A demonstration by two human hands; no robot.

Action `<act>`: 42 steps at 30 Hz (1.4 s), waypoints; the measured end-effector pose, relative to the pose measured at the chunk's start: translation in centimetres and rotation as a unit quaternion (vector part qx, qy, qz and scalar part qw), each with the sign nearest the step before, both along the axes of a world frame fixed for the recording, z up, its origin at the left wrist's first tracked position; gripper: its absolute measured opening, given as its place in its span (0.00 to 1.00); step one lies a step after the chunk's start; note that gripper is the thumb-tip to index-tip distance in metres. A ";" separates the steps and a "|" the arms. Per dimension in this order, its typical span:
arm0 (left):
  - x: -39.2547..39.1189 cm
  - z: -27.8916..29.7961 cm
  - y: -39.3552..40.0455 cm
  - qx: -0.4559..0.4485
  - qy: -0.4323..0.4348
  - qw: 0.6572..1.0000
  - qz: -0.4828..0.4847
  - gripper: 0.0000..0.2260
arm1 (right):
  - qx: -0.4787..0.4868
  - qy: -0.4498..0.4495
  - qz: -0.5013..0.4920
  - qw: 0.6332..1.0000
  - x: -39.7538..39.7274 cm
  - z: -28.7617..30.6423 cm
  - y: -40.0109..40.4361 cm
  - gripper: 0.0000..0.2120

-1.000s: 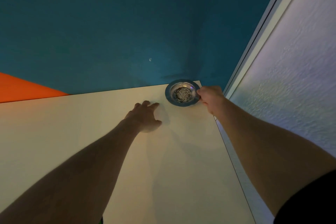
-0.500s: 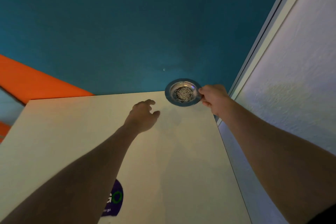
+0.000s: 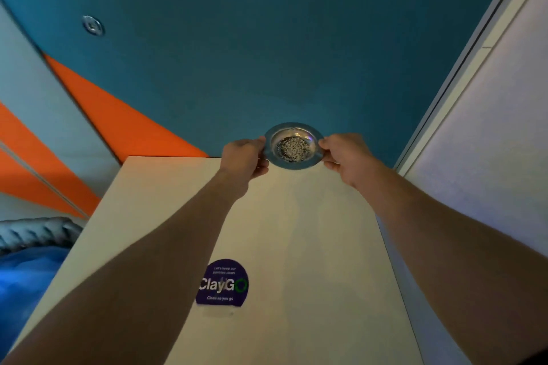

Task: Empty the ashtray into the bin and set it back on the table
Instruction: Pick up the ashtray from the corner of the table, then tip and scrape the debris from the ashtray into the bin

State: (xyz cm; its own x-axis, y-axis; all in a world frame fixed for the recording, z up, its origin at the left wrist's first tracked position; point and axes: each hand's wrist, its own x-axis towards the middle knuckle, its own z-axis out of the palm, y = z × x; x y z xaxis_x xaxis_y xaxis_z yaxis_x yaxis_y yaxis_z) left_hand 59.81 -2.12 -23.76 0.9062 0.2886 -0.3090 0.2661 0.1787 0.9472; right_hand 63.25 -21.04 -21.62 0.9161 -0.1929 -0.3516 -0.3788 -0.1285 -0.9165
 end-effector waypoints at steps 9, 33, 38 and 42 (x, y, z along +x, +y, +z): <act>-6.0 4.0 7.6 0.012 -0.039 0.998 0.044 0.05 | 0.026 -0.013 0.056 0.998 -5.3 4.0 8.5 0.05; -24.1 2.8 34.9 0.027 -0.005 0.970 0.240 0.05 | 0.043 0.037 0.238 0.970 -17.9 2.6 37.8 0.04; -27.7 1.6 39.0 0.015 -0.001 0.964 0.265 0.05 | 0.041 0.051 0.270 0.961 -20.3 1.0 42.8 0.07; -30.4 0.6 41.9 0.019 0.013 0.959 0.283 0.05 | 0.035 0.064 0.288 0.955 -22.2 -0.2 46.3 0.03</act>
State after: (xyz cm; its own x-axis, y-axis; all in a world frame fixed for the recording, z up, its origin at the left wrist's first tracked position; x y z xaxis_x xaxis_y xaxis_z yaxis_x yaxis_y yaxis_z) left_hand 29.43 39.77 -23.21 0.5939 0.7432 -0.3082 0.1605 0.2660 0.9505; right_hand 41.08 25.28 -21.82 0.8114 0.3581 -0.4619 -0.3734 -0.2904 -0.8811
